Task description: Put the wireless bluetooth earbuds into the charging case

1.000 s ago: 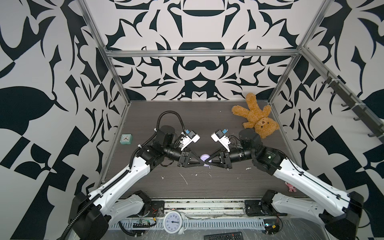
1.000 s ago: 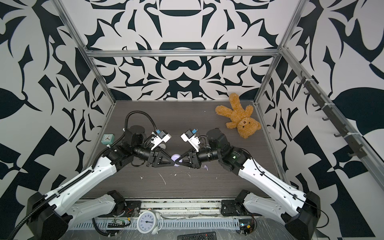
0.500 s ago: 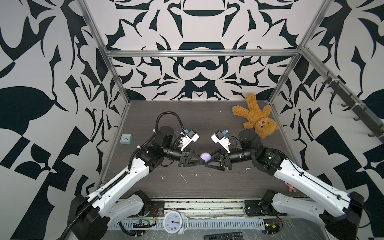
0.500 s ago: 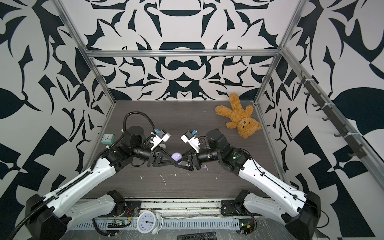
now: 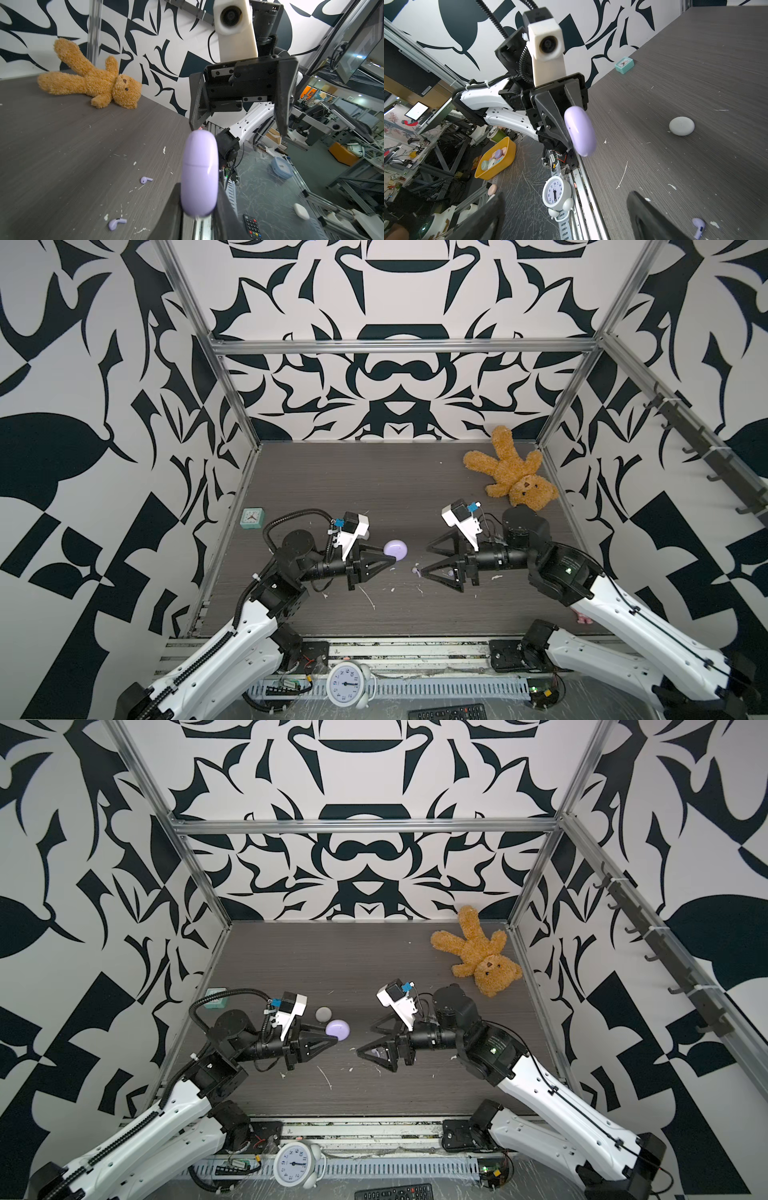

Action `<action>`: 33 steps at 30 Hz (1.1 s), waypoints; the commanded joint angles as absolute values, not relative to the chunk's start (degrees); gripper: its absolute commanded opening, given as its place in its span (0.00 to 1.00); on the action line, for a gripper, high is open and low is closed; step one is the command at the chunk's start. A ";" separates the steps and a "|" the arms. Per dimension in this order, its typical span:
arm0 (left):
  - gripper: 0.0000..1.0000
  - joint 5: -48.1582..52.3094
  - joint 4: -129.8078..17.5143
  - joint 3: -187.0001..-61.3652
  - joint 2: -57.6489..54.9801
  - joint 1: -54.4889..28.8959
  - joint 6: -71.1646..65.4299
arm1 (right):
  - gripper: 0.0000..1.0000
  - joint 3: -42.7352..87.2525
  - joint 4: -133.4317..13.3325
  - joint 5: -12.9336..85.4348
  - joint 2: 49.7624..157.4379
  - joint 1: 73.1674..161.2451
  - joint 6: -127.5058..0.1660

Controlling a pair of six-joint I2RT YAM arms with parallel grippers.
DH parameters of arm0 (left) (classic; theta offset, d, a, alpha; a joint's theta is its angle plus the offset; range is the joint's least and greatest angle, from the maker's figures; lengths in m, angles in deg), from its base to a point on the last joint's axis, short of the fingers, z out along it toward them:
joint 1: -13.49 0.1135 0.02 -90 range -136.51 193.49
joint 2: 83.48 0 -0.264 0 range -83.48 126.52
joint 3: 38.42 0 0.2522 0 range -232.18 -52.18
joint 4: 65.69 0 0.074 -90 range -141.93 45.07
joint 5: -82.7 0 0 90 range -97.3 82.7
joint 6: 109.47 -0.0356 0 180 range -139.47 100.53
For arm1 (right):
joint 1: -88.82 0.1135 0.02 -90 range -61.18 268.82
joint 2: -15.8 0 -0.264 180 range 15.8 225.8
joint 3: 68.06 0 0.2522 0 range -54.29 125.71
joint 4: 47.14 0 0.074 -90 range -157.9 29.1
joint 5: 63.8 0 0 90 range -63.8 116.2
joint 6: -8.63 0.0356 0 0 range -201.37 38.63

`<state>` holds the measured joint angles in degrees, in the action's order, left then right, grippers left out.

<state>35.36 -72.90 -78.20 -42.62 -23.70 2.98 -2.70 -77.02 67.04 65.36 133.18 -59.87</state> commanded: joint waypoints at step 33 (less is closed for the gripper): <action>0.00 31.32 -82.10 -71.22 -44.96 -28.15 -4.39 | 0.99 -2.85 -70.55 41.90 69.44 146.17 -73.11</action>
